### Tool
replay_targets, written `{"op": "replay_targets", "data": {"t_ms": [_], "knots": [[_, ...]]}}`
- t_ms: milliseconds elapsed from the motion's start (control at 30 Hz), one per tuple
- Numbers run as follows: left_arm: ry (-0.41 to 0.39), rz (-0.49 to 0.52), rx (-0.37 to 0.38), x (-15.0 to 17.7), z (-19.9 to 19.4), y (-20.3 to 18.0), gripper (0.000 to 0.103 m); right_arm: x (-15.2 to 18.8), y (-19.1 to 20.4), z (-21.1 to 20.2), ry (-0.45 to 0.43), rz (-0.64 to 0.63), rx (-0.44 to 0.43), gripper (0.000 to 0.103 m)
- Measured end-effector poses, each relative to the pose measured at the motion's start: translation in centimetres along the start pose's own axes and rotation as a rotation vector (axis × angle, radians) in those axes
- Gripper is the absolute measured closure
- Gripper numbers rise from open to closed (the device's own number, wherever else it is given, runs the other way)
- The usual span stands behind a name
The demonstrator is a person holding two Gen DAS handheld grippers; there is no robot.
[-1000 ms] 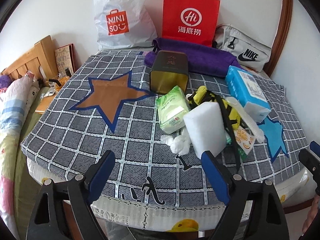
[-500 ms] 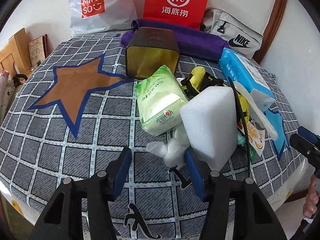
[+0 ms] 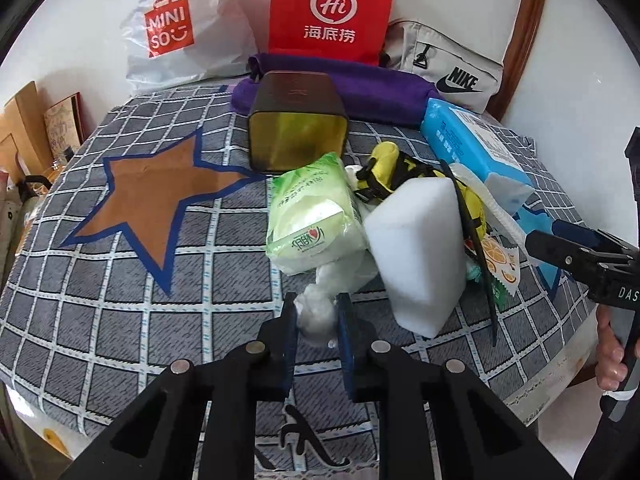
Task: Organize soft objects
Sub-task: 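Reach left tool to white cotton tuft while right tool approaches white mesh bag, then close left tool on cotton tuft while right tool grasps the mesh bag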
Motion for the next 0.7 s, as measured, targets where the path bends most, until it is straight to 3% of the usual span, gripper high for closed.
{"op": "replay_targets", "data": {"t_ms": [167,267,333,400,433,500,567,700], "knots": [[0.001,-0.042,-0.056,0.1,-0.1,2.7,0.085,-0.7,1.5,0.7,-0.001,-0.036,-0.027,0.005],[0.021,-0.083,-0.042,0.6,0.9,3.4,0.085,-0.8,2.6,1.2,-0.002,-0.069,-0.053,0.008],[0.015,-0.095,-0.03,0.7,1.1,3.4,0.085,-0.7,3.0,1.9,0.006,-0.085,-0.069,0.016],[0.012,-0.098,-0.023,0.6,1.2,3.4,0.085,-0.3,3.0,2.9,0.038,-0.088,-0.083,0.038],[0.012,-0.1,-0.019,0.7,1.2,3.4,0.085,-0.2,2.9,3.2,0.044,-0.086,-0.095,0.044],[0.01,-0.111,-0.002,0.7,1.2,3.5,0.085,-0.1,2.8,3.0,0.027,-0.073,-0.124,0.071],[0.005,-0.124,0.011,0.8,1.2,3.6,0.084,0.0,2.9,2.4,0.01,-0.069,-0.155,0.088],[-0.014,-0.145,0.027,0.7,1.2,3.7,0.084,0.4,2.1,1.2,-0.02,-0.075,-0.136,0.099]]}}
Point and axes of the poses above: each gripper's, at about its wrist camera, not at the fingertips, and z roughly the way its jaws point, y to its left, x to its underside, the point moved 8 cm from there along z, roughly the way its jaws point, and after that the axes turned 6 degrees about -z, right-handed, at the moved point
